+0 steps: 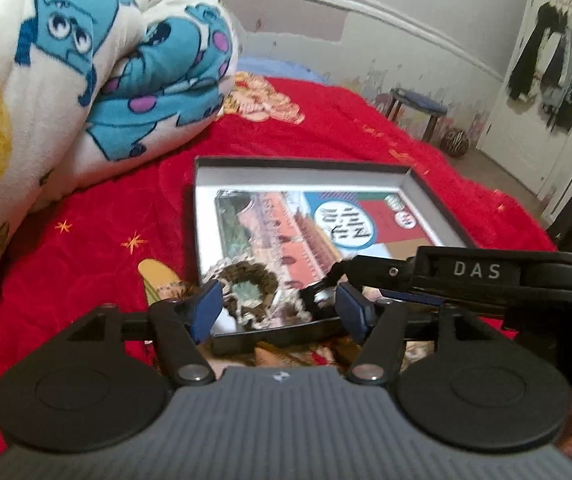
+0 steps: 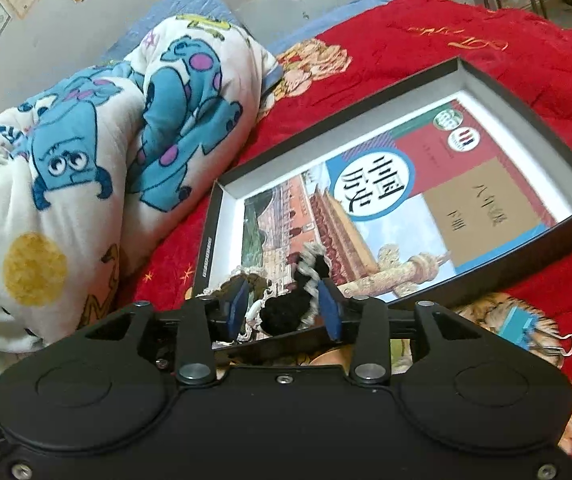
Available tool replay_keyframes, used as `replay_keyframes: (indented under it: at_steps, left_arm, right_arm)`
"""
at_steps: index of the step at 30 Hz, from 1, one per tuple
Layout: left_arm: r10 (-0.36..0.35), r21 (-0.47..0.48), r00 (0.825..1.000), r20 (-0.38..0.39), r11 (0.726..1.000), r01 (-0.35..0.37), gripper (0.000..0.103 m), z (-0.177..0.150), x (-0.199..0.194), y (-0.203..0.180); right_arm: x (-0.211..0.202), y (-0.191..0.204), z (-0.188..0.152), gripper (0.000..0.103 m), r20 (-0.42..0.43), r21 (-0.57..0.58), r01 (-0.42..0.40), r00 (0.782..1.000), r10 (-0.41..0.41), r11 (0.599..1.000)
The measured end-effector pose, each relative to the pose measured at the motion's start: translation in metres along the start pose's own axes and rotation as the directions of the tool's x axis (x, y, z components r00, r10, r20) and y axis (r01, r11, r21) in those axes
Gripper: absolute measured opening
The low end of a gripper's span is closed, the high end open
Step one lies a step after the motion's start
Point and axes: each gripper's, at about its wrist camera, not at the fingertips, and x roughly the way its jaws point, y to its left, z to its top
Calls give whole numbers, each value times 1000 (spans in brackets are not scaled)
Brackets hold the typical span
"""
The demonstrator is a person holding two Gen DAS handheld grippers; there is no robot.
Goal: Organize objects
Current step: 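Open both tools to drop the scrunchies into the box, then move both open tools back toward the scrunchie pile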
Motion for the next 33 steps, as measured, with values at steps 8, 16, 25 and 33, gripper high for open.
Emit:
replay_keyframes:
  at_steps: [8,16,25,33]
  left_arm:
    - [-50,-11,998,23,999,51,77,-5,-19,-16]
    - [-70,48,997,27,997,69,77,-30,-53,-48]
    - [-27,66,1000,-3,997,27,77,-53,-44,-72]
    - [24,80,996,-81,997,-17,76,-65,-17,-73]
  right_arm:
    - [-50,3,8,41,31,-55,15,999,-14,998]
    - [-97,0,8,43,97,-40,38,995,-34,998]
    - [-104,-23,-24,43,124,45,86,988,-91,995]
    - [-72,-38,-52,41,23,27,159,987,-160,987]
